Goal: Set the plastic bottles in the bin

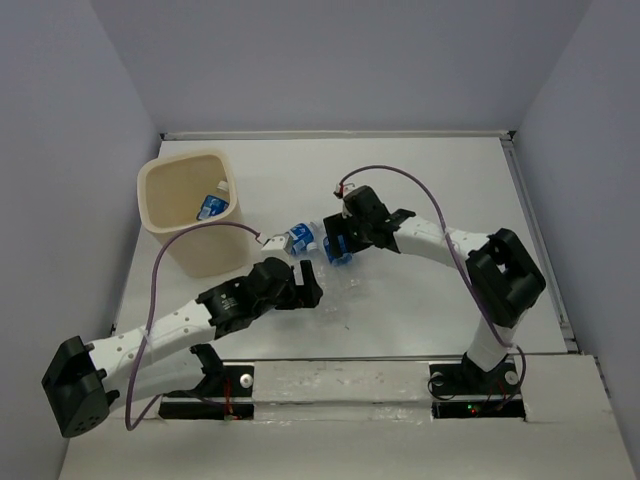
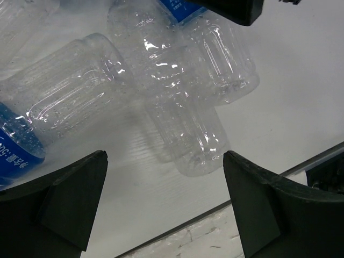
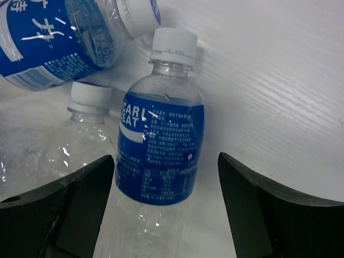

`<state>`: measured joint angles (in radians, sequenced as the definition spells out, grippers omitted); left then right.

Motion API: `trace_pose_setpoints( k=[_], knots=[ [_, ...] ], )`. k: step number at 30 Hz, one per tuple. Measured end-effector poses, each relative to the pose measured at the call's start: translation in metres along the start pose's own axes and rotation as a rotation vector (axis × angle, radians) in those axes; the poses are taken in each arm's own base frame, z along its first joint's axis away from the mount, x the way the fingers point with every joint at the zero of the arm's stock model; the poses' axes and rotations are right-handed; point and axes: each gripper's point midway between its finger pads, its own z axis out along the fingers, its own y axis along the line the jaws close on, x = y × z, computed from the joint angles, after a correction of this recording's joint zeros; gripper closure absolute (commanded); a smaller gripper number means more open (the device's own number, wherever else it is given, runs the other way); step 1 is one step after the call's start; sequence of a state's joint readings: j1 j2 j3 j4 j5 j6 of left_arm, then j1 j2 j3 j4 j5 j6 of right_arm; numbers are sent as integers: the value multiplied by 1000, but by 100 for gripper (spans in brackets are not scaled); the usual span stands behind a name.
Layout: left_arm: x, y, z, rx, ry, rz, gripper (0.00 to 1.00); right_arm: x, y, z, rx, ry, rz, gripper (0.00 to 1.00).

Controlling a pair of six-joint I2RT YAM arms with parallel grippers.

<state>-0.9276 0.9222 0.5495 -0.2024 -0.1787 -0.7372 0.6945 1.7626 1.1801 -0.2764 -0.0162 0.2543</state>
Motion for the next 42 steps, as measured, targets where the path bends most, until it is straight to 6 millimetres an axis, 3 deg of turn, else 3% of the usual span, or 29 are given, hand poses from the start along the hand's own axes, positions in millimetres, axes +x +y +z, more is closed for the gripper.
trace_pose_setpoints(
  k=[4, 7, 11, 15, 17, 19, 23, 28, 31, 37, 42],
  knots=[
    [-4, -5, 0, 2, -33, 0, 1, 0, -1, 17, 8, 23, 2, 26],
    [-6, -9, -1, 9, -52, 3, 1, 10, -7, 27, 35, 52, 4, 42],
    [-15, -19, -7, 56, -89, -3, 1, 3, -14, 21, 81, 26, 7, 51],
    [-24, -28, -12, 98, -126, -9, 2, -20, -15, -5, 102, -54, 7, 54],
    [-27, -29, -15, 108, -139, -10, 2, -44, -8, -33, 82, -139, 9, 55],
    [-37, -30, -28, 129, -185, -17, 2, -78, 4, -75, 37, -268, 12, 55],
    [-83, -38, -83, 237, -390, -65, 2, -135, 43, -133, -56, -466, -5, 55],
    [-152, -39, -183, 335, -676, -141, 2, -219, 138, -190, -241, -731, -63, 56],
    [-168, -32, -213, 335, -749, -167, 2, -264, 194, -207, -380, -852, -86, 56],
    [-164, 2, -234, 271, -796, -187, 2, -312, 263, -189, -577, -976, -109, 57],
    [-169, 15, -259, 252, -835, -203, 2, -325, 306, -160, -717, -1023, -100, 56]
  ],
)
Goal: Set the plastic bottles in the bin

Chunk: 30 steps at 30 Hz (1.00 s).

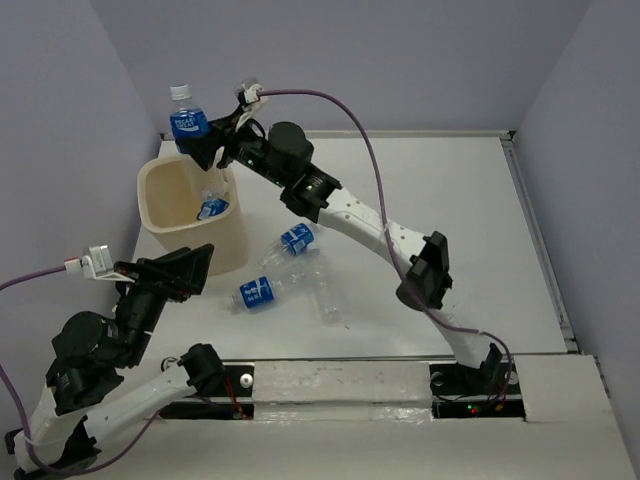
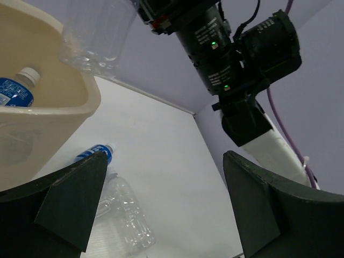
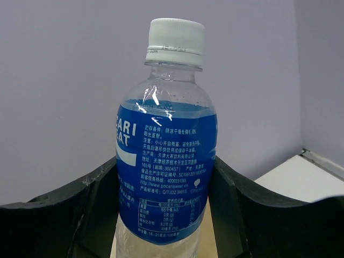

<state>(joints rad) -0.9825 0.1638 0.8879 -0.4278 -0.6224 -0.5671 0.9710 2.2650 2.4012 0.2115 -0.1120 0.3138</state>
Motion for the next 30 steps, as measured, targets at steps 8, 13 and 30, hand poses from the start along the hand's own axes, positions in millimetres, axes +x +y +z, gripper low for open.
trace_pose_setpoints(
  k=[8, 13, 30],
  knots=[
    [4, 5, -4, -4, 26, 33, 2, 69, 4, 19, -56, 55, 60, 13],
    [24, 1, 1, 14, 90, 55, 1, 91, -1, 11, -26, 119, 62, 7],
    [265, 44, 76, -206, 635, 253, 1, -45, -103, -263, 453, 117, 5, 35]
  ],
)
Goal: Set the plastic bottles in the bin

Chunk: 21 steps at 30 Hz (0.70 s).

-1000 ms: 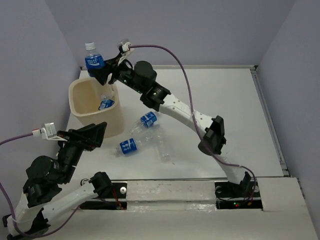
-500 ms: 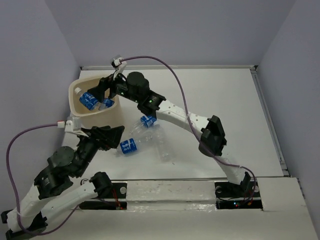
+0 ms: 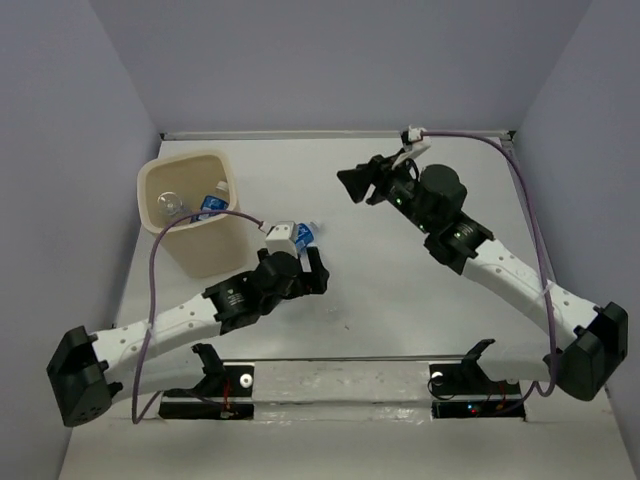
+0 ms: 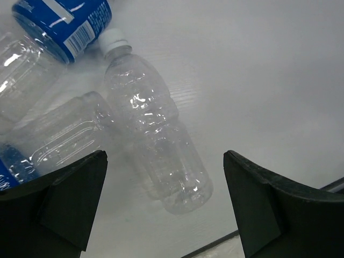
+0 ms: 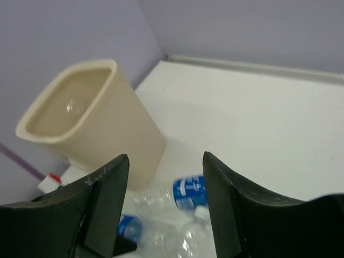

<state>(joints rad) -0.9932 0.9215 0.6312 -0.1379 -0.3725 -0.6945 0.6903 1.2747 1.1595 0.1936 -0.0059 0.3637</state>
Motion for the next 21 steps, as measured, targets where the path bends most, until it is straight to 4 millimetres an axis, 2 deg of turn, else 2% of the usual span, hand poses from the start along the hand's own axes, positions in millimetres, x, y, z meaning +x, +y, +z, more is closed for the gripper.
trace_pose_setpoints(
  k=[1, 5, 8, 10, 17, 21],
  knots=[
    [10, 1, 11, -21, 31, 9, 1, 9, -4, -8, 10, 20, 3, 33],
    [42, 2, 43, -84, 138, 31, 1, 77, -26, -49, 69, 186, 16, 30],
    [52, -1, 56, -88, 168, 23, 1, 108, -39, -73, 105, 262, 25, 30],
    [55, -2, 60, -91, 171, 17, 1, 119, -44, -86, 122, 291, 29, 30],
    [61, -5, 80, -120, 179, 24, 1, 119, -45, -103, 126, 278, 36, 29],
    [69, -2, 89, -135, 193, 36, 2, 129, -49, -115, 132, 286, 49, 26]
  ],
)
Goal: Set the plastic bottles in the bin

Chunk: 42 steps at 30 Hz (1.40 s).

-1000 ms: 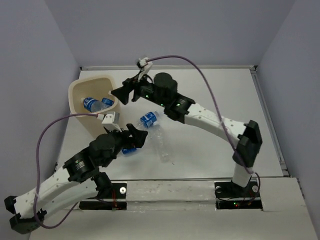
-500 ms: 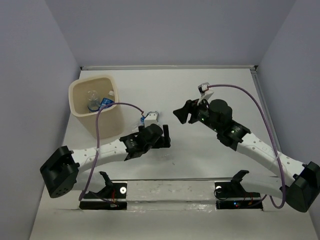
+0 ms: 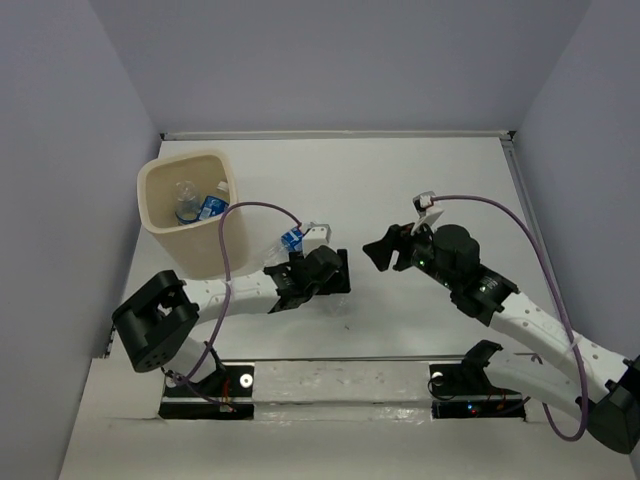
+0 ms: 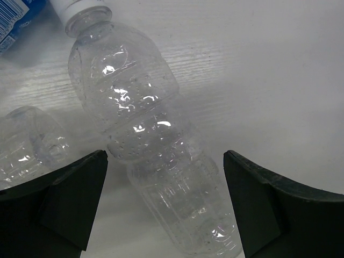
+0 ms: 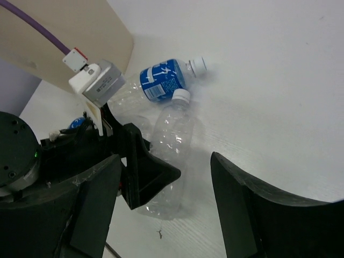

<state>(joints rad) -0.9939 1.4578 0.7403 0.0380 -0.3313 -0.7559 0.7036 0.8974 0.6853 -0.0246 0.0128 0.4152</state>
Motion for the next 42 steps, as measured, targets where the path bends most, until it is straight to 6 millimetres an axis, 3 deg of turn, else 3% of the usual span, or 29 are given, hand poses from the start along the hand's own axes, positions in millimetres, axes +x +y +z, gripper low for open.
trace_pose_setpoints(
  k=[6, 9, 13, 16, 23, 27, 34, 38, 40, 42],
  knots=[
    [0, -1, 9, -12, -3, 19, 3, 20, -12, -16, 35, 39, 9, 23],
    [0, -2, 15, -20, -5, 30, 9, 23, -17, -22, 52, 38, 10, 23],
    [1, -2, 21, -27, -12, 43, 32, 25, -19, -24, 63, 39, 15, 23],
    [-3, -8, 23, -12, -22, 48, 40, 27, -20, -24, 67, 45, 24, 24],
    [-21, -30, 9, 68, -61, 53, 41, 21, -17, -34, 56, 23, 30, 25],
    [-61, -53, -33, 182, -172, 25, 44, 8, -11, -46, 29, -29, 32, 25],
    [-171, -64, -134, 261, -504, -27, 45, 12, -4, -46, -9, -10, 35, 25],
    [-249, -51, -209, 214, -757, -25, 45, 26, -3, -44, -36, 32, 35, 25],
    [-290, -28, -259, 149, -926, -57, 45, 29, 0, -44, -55, 43, 35, 25],
    [-318, -2, -295, 52, -1051, -71, 45, 29, 6, -46, -84, 47, 38, 25]
  ],
)
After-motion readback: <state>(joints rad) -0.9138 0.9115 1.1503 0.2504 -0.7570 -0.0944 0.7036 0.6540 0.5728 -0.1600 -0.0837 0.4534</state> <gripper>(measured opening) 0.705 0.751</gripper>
